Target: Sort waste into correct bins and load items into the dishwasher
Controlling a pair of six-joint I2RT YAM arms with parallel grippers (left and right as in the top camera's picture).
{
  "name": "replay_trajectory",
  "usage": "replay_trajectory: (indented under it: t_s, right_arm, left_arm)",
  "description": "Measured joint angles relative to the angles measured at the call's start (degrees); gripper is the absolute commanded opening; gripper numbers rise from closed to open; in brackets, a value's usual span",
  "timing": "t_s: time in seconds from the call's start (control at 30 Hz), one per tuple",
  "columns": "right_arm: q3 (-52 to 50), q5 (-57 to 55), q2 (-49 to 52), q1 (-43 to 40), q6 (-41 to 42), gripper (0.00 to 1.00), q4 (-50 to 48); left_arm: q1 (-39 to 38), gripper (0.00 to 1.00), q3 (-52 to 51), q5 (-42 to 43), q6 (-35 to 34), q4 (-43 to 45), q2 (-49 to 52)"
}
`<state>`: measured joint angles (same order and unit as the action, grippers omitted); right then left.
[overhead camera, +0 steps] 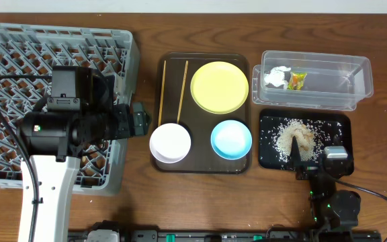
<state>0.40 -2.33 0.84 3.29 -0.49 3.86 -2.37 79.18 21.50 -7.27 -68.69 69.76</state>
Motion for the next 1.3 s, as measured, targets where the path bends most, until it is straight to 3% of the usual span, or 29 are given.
replay_trajectory:
  t_s: [0.13, 0.3, 0.37, 0.4, 0.57, 0.77, 1.0, 1.3]
  right_arm:
    - [0.0, 0.0, 0.0, 0.0, 0.0, 0.99, 0.0]
    - [0.0, 0.0, 0.0, 0.0, 0.0, 0.99, 0.0]
    - [0.0, 0.0, 0.0, 0.0, 0.0, 0.99, 0.0]
    - [0.0, 0.0, 0.0, 0.0, 0.0, 0.99, 0.0]
    - [0.0, 0.0, 0.0, 0.0, 0.0, 0.99, 0.0]
    - [0.0, 0.0, 0.0, 0.0, 0.0, 0.99, 0.0]
    - [0.0, 0.0, 0.0, 0.0, 0.0, 0.99, 0.0]
    - [0.0, 0.0, 0.0, 0.0, 0.0, 0.99, 0.0]
  left_arm:
    - [0.0, 0.98, 0.0, 1.4, -1.5, 5.4, 0.0]
    - [-4.4, 0.89, 0.2, 2.1, -2.7, 12.2, 1.2]
    - [-10.6, 0.90, 0.2, -0.2, -3.3, 11.9, 4.1]
    - [-13.0, 0.98, 0.2, -1.3, -3.3, 11.8, 5.4]
    - [-21.9, 0.85, 0.2, -7.4, -3.6, 14.9, 11.9]
    - [-22.6, 0.75, 0.2, -17.1, -3.6, 24.4, 20.5]
    - [-22.6, 0.50, 0.2, -22.5, -3.6, 30.0, 35.2]
    - [-22.6, 0.41, 0.2, -23.9, -3.7, 34.5, 45.2]
